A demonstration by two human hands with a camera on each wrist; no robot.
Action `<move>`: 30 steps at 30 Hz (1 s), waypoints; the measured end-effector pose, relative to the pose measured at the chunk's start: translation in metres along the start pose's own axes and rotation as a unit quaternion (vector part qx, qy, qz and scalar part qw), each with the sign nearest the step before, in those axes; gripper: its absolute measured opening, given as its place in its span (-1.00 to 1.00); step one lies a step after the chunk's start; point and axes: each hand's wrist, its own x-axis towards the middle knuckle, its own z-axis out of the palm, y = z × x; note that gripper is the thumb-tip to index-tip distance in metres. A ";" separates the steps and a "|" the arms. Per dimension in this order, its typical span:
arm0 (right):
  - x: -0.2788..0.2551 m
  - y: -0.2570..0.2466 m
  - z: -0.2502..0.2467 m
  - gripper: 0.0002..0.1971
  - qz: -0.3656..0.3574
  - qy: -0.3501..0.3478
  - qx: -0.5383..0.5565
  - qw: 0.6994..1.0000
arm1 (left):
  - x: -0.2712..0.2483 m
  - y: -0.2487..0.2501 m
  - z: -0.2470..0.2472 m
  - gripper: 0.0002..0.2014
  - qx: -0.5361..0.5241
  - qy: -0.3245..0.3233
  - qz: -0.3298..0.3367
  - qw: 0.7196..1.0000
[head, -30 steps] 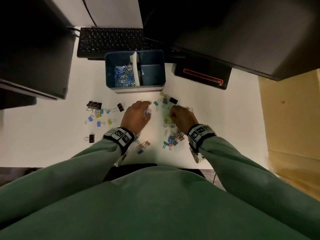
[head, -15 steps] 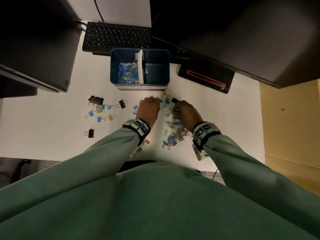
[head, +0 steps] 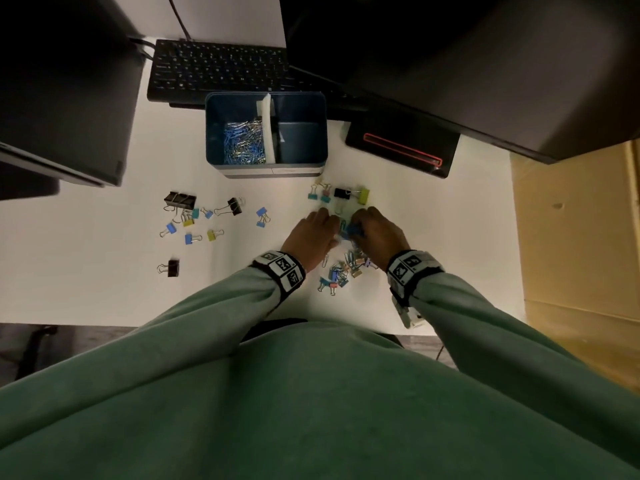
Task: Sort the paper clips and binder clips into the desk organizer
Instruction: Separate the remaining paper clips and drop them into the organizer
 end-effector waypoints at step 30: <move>0.008 -0.052 0.019 -0.53 -0.057 -0.043 -0.131 0.989 | -0.036 -0.051 -0.030 -0.93 -0.131 0.040 -0.002 0.991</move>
